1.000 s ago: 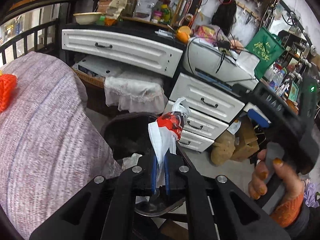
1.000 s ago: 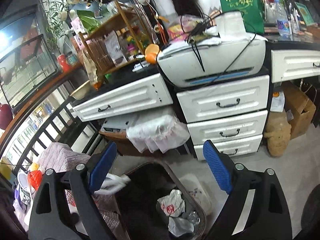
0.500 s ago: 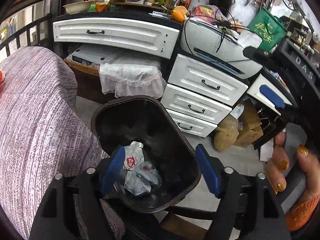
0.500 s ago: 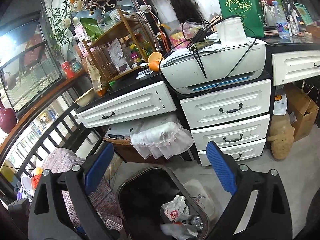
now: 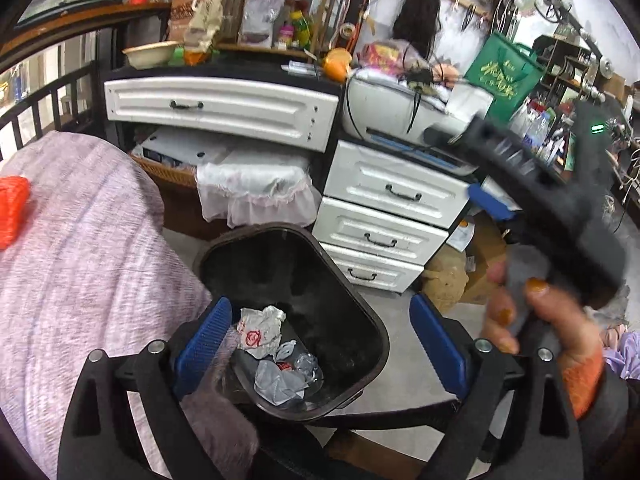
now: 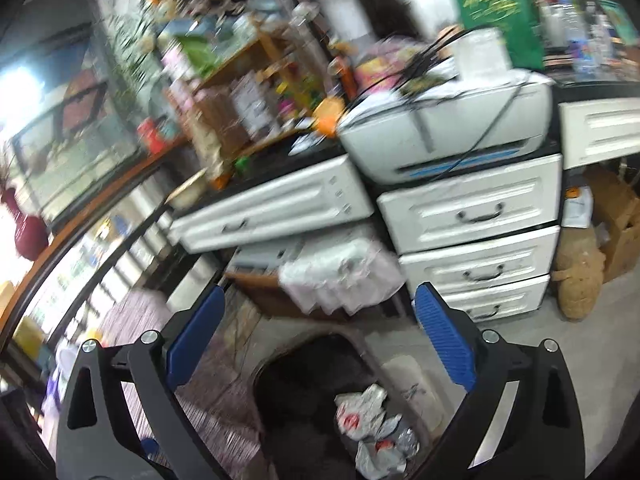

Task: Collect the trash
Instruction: 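Carry both bags over the black bin and open both tools, then return to the table and grasp the white paper strip with the left tool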

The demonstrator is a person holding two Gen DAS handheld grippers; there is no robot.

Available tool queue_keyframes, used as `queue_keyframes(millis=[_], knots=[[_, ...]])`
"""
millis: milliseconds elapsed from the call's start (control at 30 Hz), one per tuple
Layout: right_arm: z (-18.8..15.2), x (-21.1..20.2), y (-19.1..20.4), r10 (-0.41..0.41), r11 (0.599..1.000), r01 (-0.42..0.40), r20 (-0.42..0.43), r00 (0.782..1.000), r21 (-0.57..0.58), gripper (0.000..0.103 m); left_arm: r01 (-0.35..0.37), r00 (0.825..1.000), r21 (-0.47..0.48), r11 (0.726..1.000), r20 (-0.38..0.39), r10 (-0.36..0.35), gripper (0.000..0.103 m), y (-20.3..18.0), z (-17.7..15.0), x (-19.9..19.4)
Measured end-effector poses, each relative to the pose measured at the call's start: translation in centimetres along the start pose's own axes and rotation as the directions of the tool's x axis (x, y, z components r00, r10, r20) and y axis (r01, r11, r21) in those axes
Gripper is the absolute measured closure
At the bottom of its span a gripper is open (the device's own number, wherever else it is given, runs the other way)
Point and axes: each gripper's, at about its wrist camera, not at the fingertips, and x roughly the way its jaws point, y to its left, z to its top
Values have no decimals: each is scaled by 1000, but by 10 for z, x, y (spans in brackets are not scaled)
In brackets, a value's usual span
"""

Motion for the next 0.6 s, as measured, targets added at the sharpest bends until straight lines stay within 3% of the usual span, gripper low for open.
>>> queue_keyframes(millis=[133,300,500,600], knots=[[-10,12,26,90,988,-102,-104,990,-115,9,-50,998,-11,999,42,51,10,16,-4,-27],[-27,18,59,147,950,-195,-199,969,-245,9,-166,985,-46,985,48,168,9,54,-11,-54],[-46,22,92,170,897,-272,-296,940,-348,9,-295,952,-155,943,39,305,9,116,-21,-82],[-53,22,108,192,871,-322,-348,918,-370,9,-391,914,-195,899,30,404,9,149,-21,-94]])
